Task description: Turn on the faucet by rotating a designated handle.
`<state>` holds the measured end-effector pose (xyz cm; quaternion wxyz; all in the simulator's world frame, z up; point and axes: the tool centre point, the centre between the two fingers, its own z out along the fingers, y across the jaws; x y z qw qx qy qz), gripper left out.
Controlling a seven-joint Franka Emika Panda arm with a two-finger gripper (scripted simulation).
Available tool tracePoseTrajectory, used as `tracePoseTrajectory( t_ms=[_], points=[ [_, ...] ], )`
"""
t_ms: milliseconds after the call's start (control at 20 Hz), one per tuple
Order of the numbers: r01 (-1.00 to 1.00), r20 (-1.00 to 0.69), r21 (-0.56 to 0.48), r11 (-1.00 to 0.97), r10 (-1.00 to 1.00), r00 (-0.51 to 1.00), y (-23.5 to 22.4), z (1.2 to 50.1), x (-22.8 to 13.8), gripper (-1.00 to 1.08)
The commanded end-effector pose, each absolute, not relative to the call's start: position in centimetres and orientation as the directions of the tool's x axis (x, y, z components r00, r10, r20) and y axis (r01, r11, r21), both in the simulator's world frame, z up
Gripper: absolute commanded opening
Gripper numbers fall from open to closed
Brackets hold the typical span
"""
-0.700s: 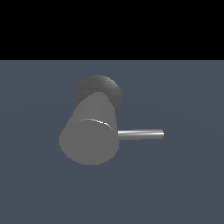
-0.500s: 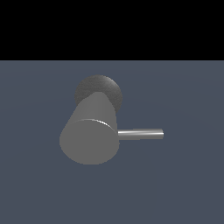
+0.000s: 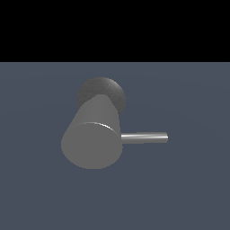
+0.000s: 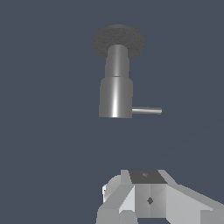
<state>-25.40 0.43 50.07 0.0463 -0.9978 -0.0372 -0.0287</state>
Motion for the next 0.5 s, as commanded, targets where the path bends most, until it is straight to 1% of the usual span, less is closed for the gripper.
tracePoseTrajectory(
  t_ms=[0,200,450],
  points=[
    [0.081,0.086,-0.134,-0.988,0.070,0.994,0.3,50.4,-25.3,-1.00],
    [0.094,0.144,-0.232,-0.968,0.062,0.988,-0.1,51.2,-25.0,-1.00],
    [0.123,0.242,-0.387,-0.914,0.028,0.970,-1.2,52.8,-24.6,-1.00]
  ],
)
